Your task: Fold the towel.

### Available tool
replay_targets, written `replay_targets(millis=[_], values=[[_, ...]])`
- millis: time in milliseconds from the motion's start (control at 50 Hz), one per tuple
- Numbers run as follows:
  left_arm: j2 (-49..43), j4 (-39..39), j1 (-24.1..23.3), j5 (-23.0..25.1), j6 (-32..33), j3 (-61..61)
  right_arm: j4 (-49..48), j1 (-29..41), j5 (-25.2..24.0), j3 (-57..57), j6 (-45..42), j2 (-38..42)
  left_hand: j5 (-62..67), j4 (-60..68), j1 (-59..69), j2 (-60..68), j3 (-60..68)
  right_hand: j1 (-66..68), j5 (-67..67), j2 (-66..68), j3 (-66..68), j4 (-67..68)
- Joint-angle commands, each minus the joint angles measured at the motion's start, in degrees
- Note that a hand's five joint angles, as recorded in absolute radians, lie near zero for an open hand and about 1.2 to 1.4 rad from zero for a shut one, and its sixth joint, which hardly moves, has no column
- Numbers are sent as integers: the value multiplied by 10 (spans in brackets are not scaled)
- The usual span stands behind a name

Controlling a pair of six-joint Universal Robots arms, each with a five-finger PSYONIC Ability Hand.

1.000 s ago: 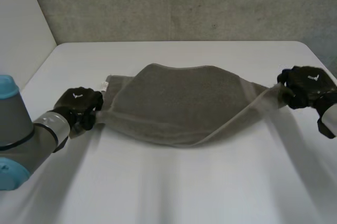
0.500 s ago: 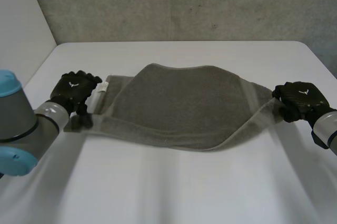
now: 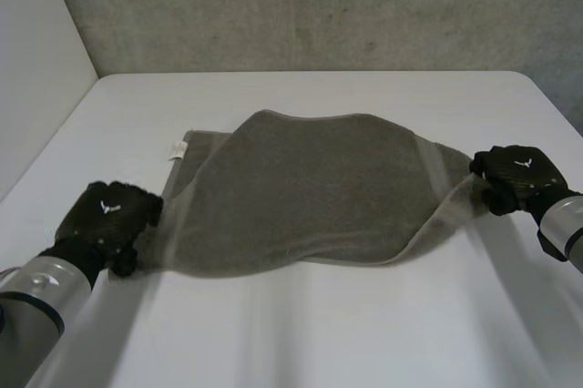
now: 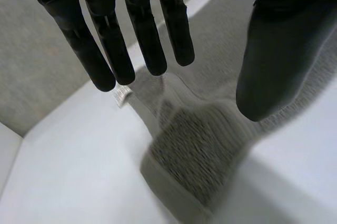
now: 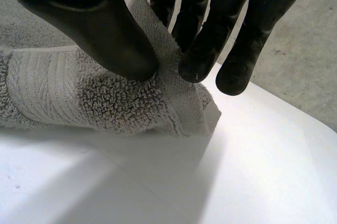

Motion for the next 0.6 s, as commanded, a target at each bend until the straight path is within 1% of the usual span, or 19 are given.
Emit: replay_targets(millis=[20, 40, 80, 100, 120, 140, 200, 280, 320, 480, 600], values=[[-50, -22, 6, 15, 36, 2, 0, 1, -1, 0, -1, 0, -150, -56, -56, -55, -54, 45, 37, 60, 41, 37], [-50, -22, 6, 15, 37, 2, 1, 1, -1, 0, -1, 0, -150, -56, -56, -55, -54, 45, 37, 60, 41, 37], [-81, -21, 8, 22, 50, 7, 1, 1, -1, 0, -1, 0, -204, -109, -109, -108, -107, 45, 37, 60, 41, 37], [-82, -21, 8, 22, 50, 7, 1, 1, -2, 0, -1, 0, -204, -110, -109, -109, -108, 45, 37, 60, 41, 37], [-98, -21, 8, 23, 57, 10, 1, 1, -2, 0, -1, 0, -256, -161, -161, -160, -159, 45, 37, 60, 41, 37], [-98, -21, 8, 23, 57, 10, 1, 1, -2, 0, -1, 0, -256, -162, -162, -161, -160, 45, 37, 60, 41, 37], [-146, -19, 9, 23, 85, 29, 1, 2, -2, 1, -3, 0, -292, -197, -197, -196, -195, 45, 37, 60, 41, 37], [-160, -18, 9, 22, 91, 35, 1, 2, -1, 1, -11, 0, -302, -207, -207, -206, -205, 45, 37, 60, 41, 37], [-187, -17, 12, 20, 94, 58, 1, 2, -1, 1, -17, 0, -307, -212, -212, -211, -210, 45, 37, 60, 41, 37], [-205, -12, 11, 19, 94, 88, 2, 8, -1, 2, -20, 2, -309, -214, -214, -213, -212, 45, 37, 60, 41, 37], [-232, -2, 7, 17, 94, 132, 2, 9, -2, 3, -21, 9, -298, -204, -204, -203, -202, 45, 37, 60, 41, 37]])
